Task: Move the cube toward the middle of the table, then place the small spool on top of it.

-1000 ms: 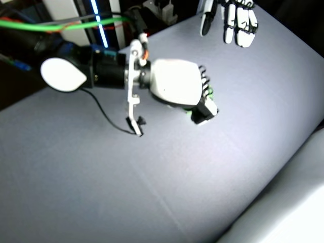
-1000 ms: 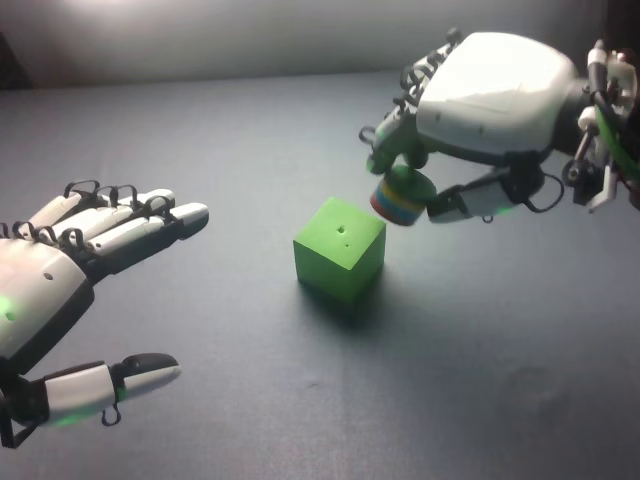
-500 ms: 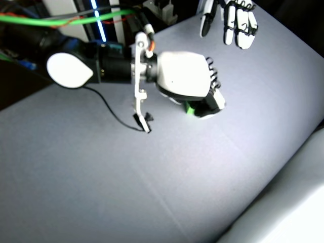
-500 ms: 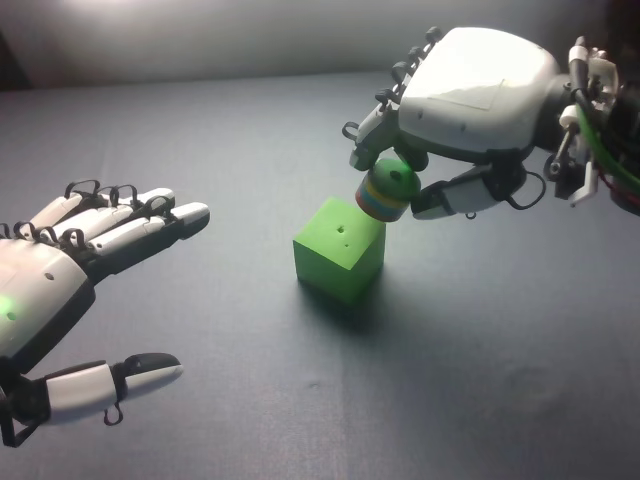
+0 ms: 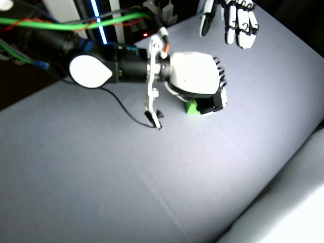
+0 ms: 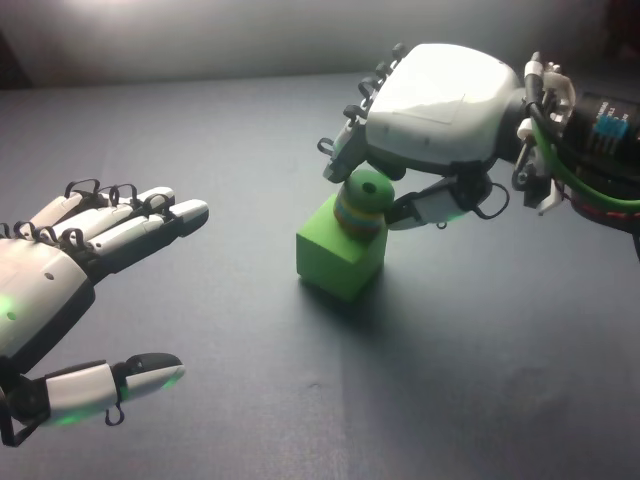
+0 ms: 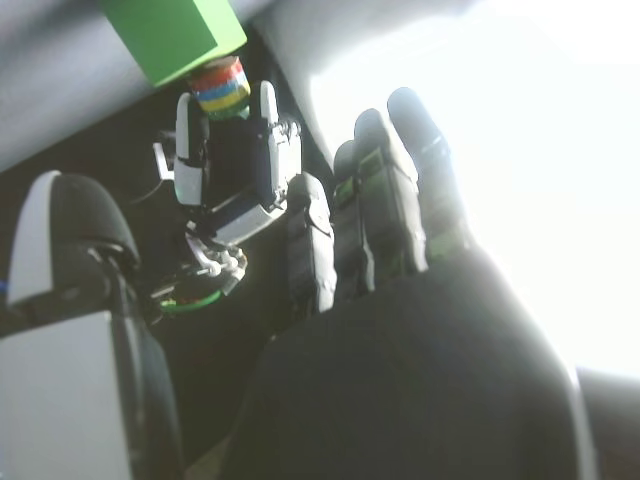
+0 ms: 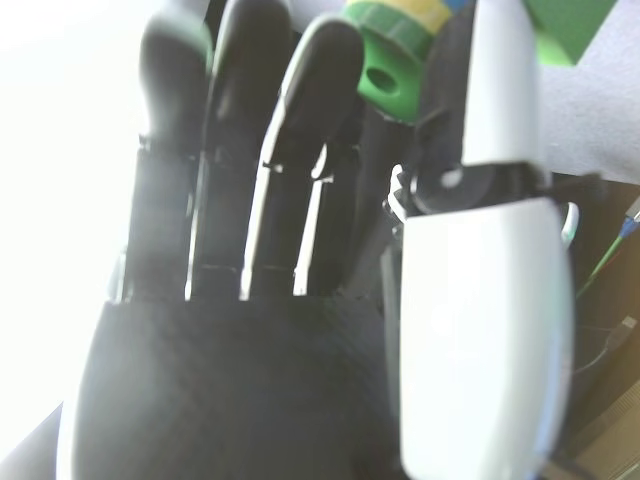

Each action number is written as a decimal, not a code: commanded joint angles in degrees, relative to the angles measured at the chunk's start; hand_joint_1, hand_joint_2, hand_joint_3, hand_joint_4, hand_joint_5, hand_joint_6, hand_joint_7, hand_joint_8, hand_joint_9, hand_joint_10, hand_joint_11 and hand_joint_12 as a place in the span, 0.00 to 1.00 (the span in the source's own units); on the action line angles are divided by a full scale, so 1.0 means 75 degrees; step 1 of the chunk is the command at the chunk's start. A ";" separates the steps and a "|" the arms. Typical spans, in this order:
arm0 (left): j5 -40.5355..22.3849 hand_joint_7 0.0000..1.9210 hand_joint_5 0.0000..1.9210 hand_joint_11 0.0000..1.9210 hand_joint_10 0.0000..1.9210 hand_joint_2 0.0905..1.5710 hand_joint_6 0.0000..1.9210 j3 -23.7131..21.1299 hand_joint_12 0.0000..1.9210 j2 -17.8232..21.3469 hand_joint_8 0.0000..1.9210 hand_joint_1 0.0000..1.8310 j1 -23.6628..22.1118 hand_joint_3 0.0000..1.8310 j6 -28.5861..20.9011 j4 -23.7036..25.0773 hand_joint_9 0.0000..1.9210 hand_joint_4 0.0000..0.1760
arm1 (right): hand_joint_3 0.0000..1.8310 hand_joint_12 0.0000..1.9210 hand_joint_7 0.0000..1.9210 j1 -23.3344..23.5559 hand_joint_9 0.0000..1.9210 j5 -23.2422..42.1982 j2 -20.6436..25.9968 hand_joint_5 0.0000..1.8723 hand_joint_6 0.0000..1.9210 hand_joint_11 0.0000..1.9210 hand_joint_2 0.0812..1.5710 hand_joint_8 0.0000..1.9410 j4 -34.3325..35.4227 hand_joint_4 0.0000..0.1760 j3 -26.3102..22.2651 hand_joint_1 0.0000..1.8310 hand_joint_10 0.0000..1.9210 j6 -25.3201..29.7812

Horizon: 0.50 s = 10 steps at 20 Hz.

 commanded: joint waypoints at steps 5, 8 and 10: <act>-0.0944 0.11 0.14 0.00 0.00 0.64 0.00 0.0038 0.41 -0.0029 0.00 0.51 -0.0019 0.00 -0.0054 0.0101 0.14 0.62 | 0.00 0.98 0.55 0.0118 0.51 0.0641 0.0029 0.78 0.04 0.47 0.59 0.51 0.0149 0.00 0.0023 0.66 0.78 -0.0006; -0.0944 0.11 0.14 0.00 0.00 0.64 0.00 0.0038 0.43 -0.0029 0.00 0.50 -0.0019 0.00 -0.0054 0.0101 0.14 0.55 | 0.00 0.66 0.58 0.0118 0.53 0.0641 0.0029 0.60 0.37 0.36 0.65 0.19 0.0149 0.00 0.0023 0.65 0.27 -0.0006; -0.0944 0.11 0.14 0.00 0.00 0.64 0.00 0.0038 0.42 -0.0029 0.00 0.50 -0.0019 0.00 -0.0054 0.0101 0.14 0.53 | 0.00 0.59 0.62 0.0118 0.61 0.0641 0.0029 0.61 0.36 0.40 0.64 0.04 0.0149 0.00 0.0023 0.63 0.12 -0.0006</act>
